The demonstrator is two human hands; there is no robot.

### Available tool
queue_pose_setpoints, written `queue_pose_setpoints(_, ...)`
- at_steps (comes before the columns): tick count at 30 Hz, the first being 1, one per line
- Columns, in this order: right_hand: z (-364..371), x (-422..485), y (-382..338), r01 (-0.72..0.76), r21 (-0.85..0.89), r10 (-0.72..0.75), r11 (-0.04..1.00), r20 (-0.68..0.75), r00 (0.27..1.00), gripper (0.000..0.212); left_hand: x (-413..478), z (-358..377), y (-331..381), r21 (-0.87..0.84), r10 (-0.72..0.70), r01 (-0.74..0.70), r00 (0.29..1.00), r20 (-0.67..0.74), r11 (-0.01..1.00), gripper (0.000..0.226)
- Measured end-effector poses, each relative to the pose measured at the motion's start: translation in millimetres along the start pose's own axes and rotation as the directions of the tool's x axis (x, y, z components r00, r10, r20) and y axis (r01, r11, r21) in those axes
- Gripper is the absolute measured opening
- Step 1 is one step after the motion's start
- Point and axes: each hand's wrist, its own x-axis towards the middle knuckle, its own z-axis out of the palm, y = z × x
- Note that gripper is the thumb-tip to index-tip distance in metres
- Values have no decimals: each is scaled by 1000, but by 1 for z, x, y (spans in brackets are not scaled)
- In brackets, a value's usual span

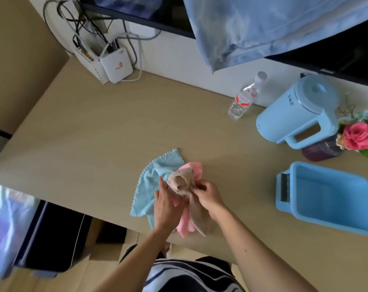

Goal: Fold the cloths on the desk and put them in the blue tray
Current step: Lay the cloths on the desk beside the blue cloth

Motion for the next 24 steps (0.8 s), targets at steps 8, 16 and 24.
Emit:
queue_pose_setpoints(8, 22, 4, -24, 151, -8, -152, 988, -16, 988, 19, 37, -36, -31, 101, 64, -57, 996, -65, 993, 99)
queue_pose_setpoints(16, -13, -11, -7, 182, 228, -136, 957, -206, 969, 24, 30, -25, -20, 360, 350, -274, 922, -164, 892, 80)
queue_pose_setpoints(24, -63, -24, 10, 228, 419, -33, 879, -423, 905, 31, 8, 15, -2, 459, 654, -648, 736, 172, 608, 76)
